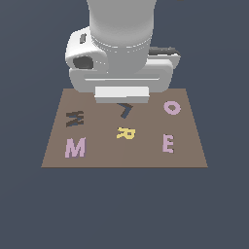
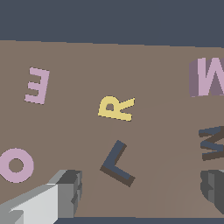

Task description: Insert a designated object into the corresponding slot on a board.

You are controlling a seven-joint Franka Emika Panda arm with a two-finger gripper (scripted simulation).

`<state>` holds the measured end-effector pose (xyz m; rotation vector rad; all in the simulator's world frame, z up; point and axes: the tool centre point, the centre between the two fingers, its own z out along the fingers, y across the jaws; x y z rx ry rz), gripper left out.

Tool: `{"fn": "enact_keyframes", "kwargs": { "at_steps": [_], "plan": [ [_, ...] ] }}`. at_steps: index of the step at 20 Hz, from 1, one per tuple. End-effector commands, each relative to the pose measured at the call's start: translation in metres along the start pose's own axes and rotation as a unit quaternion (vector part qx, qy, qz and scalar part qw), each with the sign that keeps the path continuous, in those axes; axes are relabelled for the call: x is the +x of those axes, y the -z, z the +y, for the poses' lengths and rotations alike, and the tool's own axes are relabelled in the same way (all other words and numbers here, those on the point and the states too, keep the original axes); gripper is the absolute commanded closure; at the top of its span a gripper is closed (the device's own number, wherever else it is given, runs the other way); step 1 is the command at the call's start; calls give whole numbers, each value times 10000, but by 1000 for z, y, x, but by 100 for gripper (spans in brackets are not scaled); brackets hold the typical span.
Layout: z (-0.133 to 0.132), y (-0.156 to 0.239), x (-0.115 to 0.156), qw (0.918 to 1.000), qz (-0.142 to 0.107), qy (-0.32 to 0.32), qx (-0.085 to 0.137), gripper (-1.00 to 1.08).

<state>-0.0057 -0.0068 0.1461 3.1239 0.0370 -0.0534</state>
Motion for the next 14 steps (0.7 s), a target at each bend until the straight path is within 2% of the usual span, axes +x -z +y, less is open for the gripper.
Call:
{"fn": "enact_keyframes", "kwargs": {
  "at_steps": [1, 7, 14],
  "plan": [
    [0, 0, 0, 10000, 0, 0, 0, -92],
    [9, -6, 5, 10000, 11, 17, 3, -92],
    [39, -27, 25, 10000, 48, 72, 17, -92]
  ]
}}
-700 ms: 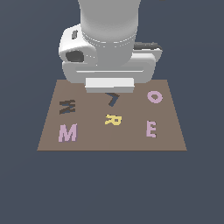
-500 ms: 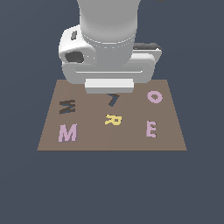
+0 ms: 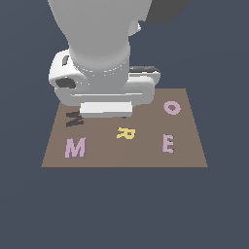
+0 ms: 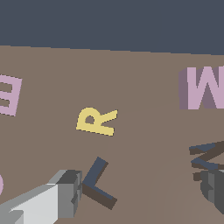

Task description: Insert a designated object into the corresponding slot on a board.

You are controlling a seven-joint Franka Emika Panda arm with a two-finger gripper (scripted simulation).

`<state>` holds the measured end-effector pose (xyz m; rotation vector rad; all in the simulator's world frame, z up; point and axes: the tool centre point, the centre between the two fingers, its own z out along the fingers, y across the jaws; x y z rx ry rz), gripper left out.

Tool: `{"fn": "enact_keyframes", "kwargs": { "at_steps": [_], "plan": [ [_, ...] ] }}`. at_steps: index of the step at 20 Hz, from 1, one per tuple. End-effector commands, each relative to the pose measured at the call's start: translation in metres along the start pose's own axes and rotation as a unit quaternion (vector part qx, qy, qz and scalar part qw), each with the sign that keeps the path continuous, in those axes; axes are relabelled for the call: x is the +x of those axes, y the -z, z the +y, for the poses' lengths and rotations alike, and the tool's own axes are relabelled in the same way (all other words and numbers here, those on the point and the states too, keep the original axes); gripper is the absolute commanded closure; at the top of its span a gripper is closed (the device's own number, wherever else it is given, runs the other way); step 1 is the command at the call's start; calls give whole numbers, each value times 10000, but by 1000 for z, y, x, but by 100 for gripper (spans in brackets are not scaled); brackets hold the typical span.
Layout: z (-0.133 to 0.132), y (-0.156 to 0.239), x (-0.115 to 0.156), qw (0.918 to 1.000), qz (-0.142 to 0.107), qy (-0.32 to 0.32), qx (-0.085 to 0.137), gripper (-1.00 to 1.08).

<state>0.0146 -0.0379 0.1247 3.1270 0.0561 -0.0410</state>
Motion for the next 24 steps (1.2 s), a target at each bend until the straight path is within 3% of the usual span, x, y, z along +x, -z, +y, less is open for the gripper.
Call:
{"fn": "enact_keyframes", "kwargs": {
  "at_steps": [1, 13, 24],
  "plan": [
    [14, -9, 8, 10000, 14, 21, 6, -92],
    [82, -56, 56, 9998, 100, 148, 47, -92],
    [107, -72, 76, 9997, 129, 192, 62, -92]
  ]
}}
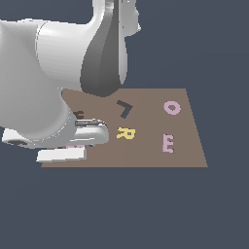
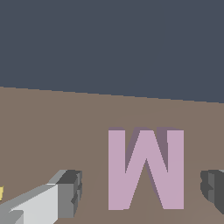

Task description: Insert a designated object into the corresponding slot on a board.

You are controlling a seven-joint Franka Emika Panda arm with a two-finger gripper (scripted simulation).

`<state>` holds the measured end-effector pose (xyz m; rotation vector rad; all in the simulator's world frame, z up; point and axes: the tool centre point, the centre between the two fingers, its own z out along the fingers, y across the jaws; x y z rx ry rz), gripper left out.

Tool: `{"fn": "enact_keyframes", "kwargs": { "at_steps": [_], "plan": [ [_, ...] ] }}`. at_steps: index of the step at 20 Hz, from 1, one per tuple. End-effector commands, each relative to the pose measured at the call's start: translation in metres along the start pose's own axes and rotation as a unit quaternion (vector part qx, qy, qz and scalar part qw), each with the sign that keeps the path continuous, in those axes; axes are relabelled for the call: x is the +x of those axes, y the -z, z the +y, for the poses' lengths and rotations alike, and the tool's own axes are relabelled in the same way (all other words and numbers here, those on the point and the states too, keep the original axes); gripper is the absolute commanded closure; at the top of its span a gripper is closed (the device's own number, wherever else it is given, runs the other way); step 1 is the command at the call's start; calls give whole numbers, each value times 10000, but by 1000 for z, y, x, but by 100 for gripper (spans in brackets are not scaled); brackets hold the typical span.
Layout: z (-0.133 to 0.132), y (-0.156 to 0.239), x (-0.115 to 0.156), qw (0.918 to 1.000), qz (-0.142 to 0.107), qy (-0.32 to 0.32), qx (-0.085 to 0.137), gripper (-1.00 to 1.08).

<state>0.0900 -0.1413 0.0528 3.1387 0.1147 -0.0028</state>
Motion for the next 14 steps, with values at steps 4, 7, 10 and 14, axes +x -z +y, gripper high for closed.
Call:
{"fn": "enact_keyframes", "kwargs": {
  "at_steps": [4, 7, 10, 14],
  "plan": [
    [3, -2, 3, 10000, 7, 9, 2, -92],
    [3, -3, 3, 10000, 7, 9, 2, -92],
    [4, -11, 3, 10000, 7, 9, 2, -92],
    [4, -22, 5, 10000, 8, 12, 3, -92]
  ]
}}
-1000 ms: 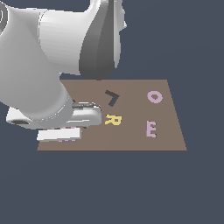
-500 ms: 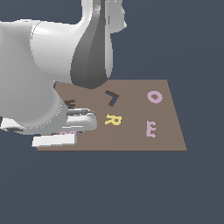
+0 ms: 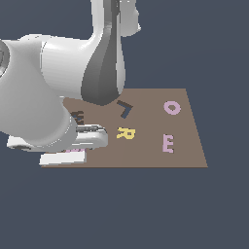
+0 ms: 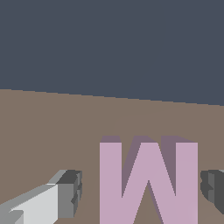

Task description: Insert a designated object into the corresponding slot on a board.

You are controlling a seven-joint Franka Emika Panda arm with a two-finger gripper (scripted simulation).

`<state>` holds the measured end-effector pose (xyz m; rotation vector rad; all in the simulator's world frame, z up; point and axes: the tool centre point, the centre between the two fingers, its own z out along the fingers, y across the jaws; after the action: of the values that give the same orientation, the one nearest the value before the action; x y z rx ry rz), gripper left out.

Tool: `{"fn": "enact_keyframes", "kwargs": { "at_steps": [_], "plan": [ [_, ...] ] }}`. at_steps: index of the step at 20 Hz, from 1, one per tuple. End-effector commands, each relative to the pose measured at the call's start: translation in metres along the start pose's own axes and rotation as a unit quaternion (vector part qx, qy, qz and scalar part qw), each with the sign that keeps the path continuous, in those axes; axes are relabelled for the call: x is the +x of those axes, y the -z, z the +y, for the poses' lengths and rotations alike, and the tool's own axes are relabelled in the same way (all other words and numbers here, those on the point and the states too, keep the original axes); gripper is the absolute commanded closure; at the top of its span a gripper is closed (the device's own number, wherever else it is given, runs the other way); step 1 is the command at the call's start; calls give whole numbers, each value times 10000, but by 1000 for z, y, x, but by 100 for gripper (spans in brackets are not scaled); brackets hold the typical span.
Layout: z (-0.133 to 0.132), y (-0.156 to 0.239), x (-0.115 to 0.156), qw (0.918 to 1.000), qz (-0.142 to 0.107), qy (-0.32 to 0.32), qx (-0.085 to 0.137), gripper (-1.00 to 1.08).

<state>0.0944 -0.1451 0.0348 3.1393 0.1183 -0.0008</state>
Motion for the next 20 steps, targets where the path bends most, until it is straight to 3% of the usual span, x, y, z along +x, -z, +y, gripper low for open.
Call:
{"fn": "enact_keyframes", "kwargs": {
  "at_steps": [1, 2, 3, 20],
  "plan": [
    [0, -5, 0, 10000, 2, 1, 0, -92],
    [0, -5, 1, 10000, 2, 1, 0, -92],
    [0, -5, 1, 10000, 2, 1, 0, 108],
    [0, -2, 0, 10000, -1, 17, 1, 108]
  ]
}}
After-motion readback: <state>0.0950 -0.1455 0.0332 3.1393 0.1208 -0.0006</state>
